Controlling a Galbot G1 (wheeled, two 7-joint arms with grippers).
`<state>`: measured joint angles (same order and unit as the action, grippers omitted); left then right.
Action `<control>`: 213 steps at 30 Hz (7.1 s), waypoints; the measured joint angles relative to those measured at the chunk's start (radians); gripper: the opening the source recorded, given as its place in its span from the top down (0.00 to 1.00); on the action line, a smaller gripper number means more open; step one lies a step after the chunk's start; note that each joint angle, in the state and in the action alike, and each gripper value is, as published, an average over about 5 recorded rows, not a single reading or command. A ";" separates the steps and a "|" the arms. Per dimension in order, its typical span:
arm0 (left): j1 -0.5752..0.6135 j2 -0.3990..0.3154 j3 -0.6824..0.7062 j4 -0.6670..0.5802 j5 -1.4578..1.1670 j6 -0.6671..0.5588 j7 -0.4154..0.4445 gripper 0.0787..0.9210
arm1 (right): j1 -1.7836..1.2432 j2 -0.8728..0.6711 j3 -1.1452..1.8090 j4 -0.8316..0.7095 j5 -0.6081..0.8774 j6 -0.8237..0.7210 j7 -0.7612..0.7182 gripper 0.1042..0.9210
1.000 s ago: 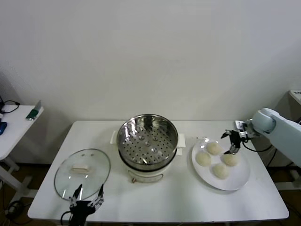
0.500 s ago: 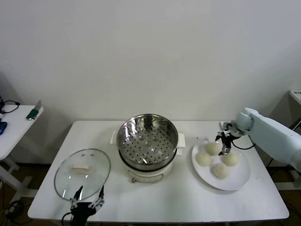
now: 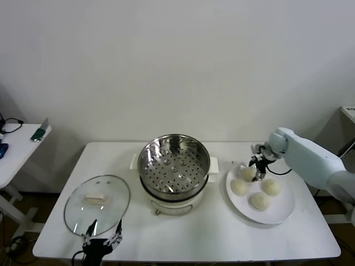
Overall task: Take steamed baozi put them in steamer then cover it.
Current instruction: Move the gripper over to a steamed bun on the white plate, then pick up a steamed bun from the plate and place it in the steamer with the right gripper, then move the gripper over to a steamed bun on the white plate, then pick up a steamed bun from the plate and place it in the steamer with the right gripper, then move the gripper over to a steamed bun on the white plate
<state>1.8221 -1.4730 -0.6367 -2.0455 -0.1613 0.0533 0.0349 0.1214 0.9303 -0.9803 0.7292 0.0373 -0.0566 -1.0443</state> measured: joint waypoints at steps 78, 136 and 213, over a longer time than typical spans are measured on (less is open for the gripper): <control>-0.011 -0.015 0.022 -0.011 0.024 -0.025 -0.016 0.12 | 0.788 0.070 -0.715 0.484 0.372 0.320 0.002 0.12; -0.028 -0.016 0.024 0.001 0.019 -0.025 -0.022 0.12 | 0.523 -0.121 -0.642 0.525 0.551 -0.242 0.162 0.42; -0.025 -0.017 0.027 -0.047 0.025 -0.002 -0.009 0.12 | 0.773 -0.192 -0.838 0.741 0.541 -0.213 0.090 0.12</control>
<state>1.7971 -1.4896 -0.6098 -2.0926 -0.1360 0.0514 0.0258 0.8947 0.7379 -1.8187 1.4706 0.5785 -0.2691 -0.9541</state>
